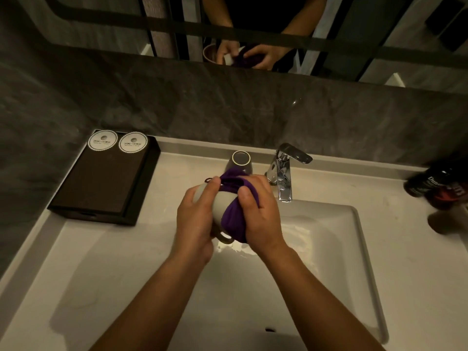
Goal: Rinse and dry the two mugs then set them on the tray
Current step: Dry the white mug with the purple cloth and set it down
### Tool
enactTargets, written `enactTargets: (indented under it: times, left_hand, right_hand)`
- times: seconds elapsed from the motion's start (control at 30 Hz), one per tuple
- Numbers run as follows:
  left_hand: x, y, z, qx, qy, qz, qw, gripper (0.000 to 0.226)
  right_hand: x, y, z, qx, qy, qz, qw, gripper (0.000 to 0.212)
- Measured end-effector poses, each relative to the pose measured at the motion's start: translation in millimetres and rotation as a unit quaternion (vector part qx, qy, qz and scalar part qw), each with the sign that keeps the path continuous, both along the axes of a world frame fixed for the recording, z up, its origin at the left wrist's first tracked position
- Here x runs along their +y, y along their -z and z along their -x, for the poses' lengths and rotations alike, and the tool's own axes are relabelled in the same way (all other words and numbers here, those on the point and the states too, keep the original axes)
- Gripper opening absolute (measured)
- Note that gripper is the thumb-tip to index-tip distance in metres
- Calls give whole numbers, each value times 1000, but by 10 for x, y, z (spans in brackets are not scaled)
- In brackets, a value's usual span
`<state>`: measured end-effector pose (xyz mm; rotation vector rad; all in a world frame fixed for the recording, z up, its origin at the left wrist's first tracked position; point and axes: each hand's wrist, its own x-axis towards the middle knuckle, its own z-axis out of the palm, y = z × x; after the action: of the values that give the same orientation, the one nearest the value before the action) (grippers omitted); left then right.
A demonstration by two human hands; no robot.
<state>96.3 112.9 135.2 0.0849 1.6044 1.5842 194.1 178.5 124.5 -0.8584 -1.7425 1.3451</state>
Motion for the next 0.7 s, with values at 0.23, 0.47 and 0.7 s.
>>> enactTargets:
  times: [0.23, 0.47, 0.7]
  left_hand:
    - [-99, 89, -209, 140, -114, -94, 979, 39]
    - [-163, 200, -177, 239, -47, -133, 961, 56]
    - [-47, 70, 77, 98, 105, 16, 989, 68]
  right_hand:
    - [-92, -105, 42, 57, 68, 359, 929, 36]
    - [7, -216, -48, 72, 43, 502, 861, 35]
    - [-37, -18, -148, -24, 40, -26, 999, 20]
